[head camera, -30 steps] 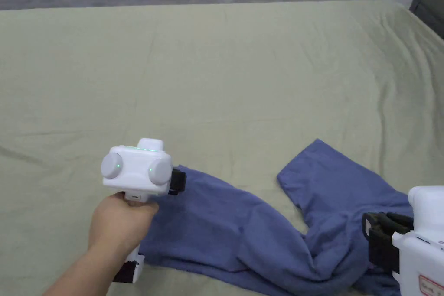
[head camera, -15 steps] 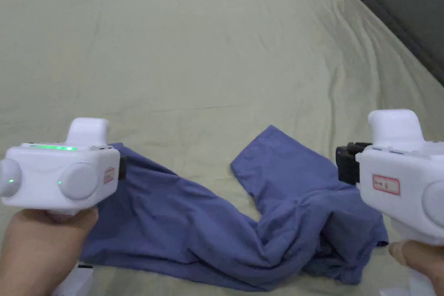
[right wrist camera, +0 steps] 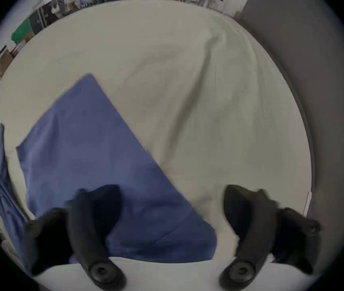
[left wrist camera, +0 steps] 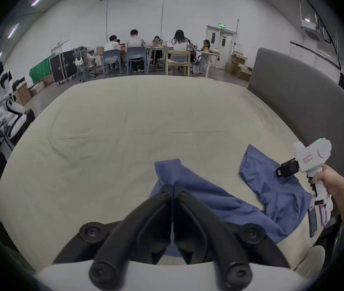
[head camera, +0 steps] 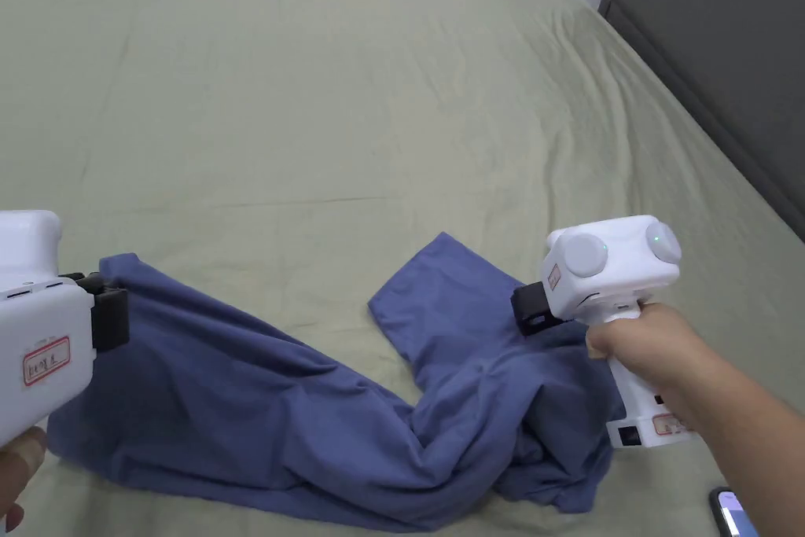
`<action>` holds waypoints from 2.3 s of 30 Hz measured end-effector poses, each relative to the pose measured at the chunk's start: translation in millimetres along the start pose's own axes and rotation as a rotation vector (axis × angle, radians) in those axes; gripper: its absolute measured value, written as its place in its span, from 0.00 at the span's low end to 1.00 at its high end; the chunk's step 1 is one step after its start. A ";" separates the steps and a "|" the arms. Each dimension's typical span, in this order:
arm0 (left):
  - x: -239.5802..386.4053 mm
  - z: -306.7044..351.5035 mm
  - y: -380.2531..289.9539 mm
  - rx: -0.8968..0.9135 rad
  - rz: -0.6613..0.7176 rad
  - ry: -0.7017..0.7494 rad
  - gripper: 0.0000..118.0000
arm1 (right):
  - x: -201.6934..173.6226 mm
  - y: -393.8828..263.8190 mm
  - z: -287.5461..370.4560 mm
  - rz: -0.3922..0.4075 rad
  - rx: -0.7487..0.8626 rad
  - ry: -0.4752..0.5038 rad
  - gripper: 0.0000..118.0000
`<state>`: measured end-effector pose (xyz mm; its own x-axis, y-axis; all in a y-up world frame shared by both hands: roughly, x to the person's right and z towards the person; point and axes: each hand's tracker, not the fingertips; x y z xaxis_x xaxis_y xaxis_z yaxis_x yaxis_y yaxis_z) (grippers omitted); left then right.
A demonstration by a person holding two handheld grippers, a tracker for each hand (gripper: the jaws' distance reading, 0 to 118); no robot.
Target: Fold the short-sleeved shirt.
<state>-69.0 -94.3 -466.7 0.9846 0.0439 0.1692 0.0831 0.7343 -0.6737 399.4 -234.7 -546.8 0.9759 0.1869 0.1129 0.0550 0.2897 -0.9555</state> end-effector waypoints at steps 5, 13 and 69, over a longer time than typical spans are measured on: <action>-3.2 4.8 -2.3 -0.001 0.046 0.029 0.00 | -18.2 -17.9 48.1 0.077 0.099 0.097 0.03; -29.0 23.5 -4.6 0.010 0.155 0.094 0.00 | 2.2 -44.9 183.7 0.019 0.470 0.118 0.03; -148.8 -78.8 232.4 0.109 0.175 0.226 0.00 | -22.0 199.0 278.7 -0.100 0.610 0.028 0.03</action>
<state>-184.1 16.5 -705.1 0.9928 0.0338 -0.1150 -0.0961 0.7975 -0.5956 330.0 80.4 -663.5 0.9779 0.1085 0.1788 0.0242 0.7904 -0.6121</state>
